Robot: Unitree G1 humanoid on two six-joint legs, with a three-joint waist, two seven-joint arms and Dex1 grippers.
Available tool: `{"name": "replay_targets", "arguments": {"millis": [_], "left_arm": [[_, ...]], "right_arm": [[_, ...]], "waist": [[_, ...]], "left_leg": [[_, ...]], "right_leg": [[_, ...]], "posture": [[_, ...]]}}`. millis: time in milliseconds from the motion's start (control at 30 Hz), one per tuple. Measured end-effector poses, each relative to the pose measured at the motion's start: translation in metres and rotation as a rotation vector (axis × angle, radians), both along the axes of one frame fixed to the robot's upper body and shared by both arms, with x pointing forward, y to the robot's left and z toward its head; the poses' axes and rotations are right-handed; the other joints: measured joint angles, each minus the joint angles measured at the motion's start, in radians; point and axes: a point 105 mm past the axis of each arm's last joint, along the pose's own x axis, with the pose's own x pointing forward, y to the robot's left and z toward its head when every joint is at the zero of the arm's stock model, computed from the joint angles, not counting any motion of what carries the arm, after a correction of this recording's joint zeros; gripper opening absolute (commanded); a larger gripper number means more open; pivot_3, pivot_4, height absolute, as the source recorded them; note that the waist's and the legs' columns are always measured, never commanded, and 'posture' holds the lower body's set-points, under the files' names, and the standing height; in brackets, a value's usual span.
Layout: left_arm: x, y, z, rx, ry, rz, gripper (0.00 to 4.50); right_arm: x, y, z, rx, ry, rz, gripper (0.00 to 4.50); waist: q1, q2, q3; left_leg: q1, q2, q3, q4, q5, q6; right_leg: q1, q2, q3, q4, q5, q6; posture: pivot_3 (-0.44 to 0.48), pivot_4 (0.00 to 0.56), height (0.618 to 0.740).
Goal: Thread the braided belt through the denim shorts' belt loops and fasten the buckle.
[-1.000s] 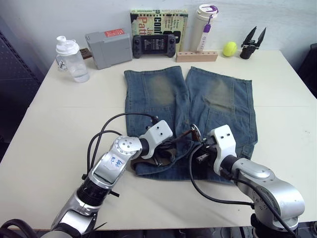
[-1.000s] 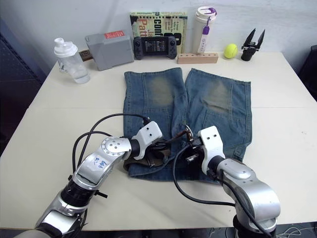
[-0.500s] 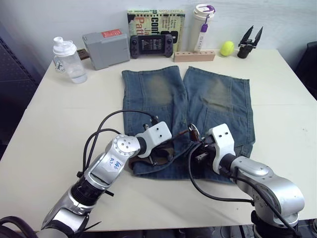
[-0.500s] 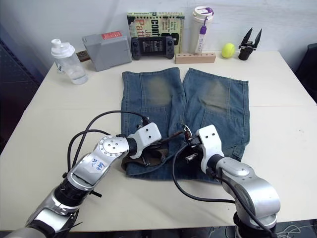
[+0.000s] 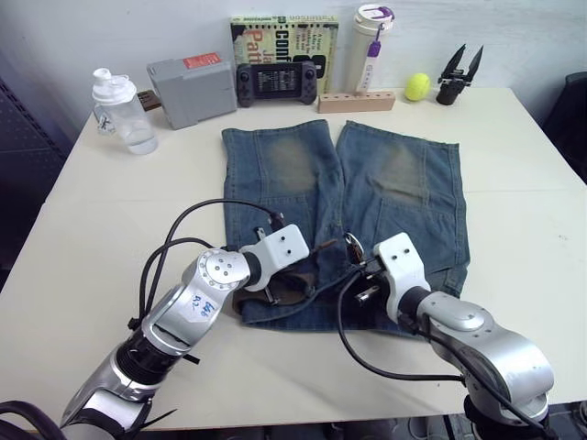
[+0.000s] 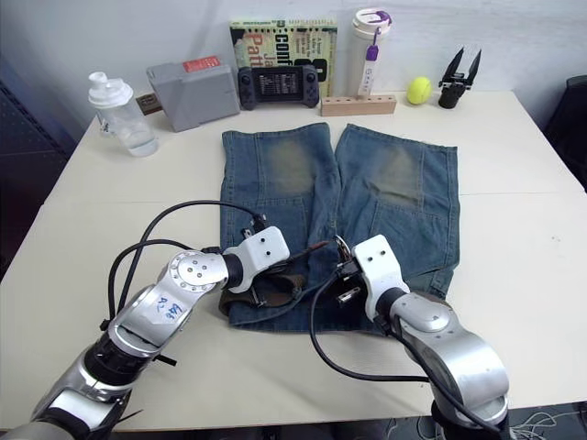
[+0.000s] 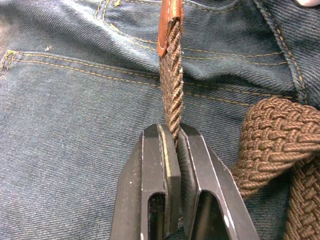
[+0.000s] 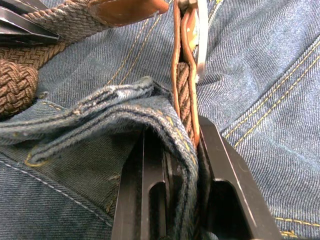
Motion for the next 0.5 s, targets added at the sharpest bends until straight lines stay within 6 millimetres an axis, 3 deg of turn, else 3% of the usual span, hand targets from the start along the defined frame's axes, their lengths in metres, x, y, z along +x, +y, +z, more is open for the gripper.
{"name": "replay_targets", "arguments": {"millis": [500], "left_arm": [[-0.002, -0.006, 0.001, 0.019, -0.008, -0.014, 0.0]], "right_arm": [[0.0, 0.013, -0.002, -0.104, -0.034, 0.048, 0.03]], "waist": [[0.0, 0.0, 0.0]], "left_leg": [[0.0, 0.0, 0.0, 0.0, 0.0, 0.0]], "right_leg": [[0.0, 0.0, 0.0, 0.0, 0.0, 0.0]], "posture": [[0.0, 0.15, 0.731]]}}
